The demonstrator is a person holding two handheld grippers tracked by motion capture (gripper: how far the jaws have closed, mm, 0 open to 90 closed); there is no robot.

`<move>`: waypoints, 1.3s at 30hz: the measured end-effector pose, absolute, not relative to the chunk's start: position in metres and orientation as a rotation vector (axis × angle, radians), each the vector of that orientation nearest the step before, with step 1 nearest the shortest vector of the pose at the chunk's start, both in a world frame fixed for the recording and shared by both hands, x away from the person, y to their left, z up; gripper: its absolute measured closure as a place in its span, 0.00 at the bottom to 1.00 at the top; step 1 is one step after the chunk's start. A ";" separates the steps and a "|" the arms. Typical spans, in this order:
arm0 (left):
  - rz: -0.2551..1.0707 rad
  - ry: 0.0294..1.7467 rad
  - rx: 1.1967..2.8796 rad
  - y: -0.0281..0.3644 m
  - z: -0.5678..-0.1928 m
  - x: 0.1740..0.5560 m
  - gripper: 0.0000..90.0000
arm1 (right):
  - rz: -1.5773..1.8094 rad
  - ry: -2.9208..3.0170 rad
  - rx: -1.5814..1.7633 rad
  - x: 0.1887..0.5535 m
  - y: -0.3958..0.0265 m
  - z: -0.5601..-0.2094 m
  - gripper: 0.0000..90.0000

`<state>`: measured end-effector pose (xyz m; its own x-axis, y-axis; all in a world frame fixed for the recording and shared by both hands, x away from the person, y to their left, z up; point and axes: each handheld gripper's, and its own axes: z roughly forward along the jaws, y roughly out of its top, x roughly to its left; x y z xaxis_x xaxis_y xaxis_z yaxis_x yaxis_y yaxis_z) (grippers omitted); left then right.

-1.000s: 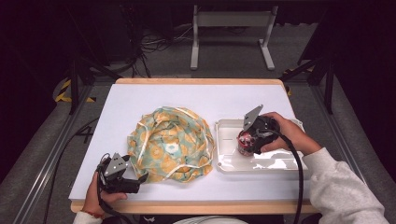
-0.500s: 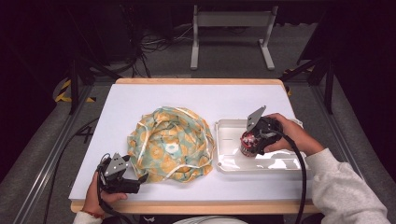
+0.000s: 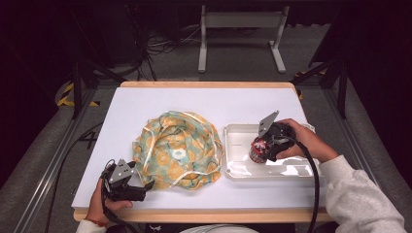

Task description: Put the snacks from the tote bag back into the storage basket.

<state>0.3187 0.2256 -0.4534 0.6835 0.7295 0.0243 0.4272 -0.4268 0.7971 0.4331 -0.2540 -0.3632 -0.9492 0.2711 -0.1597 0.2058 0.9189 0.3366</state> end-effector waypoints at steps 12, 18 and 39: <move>0.471 0.877 2.079 0.225 -0.453 0.319 0.05 | 0.495 2.847 0.366 0.433 -0.257 -0.363 0.26; 0.479 0.885 2.071 0.226 -0.453 0.320 0.05 | 0.495 2.833 0.380 0.432 -0.257 -0.363 0.26; 0.481 0.872 2.072 0.224 -0.453 0.321 0.05 | 0.557 2.795 0.424 0.425 -0.262 -0.358 0.22</move>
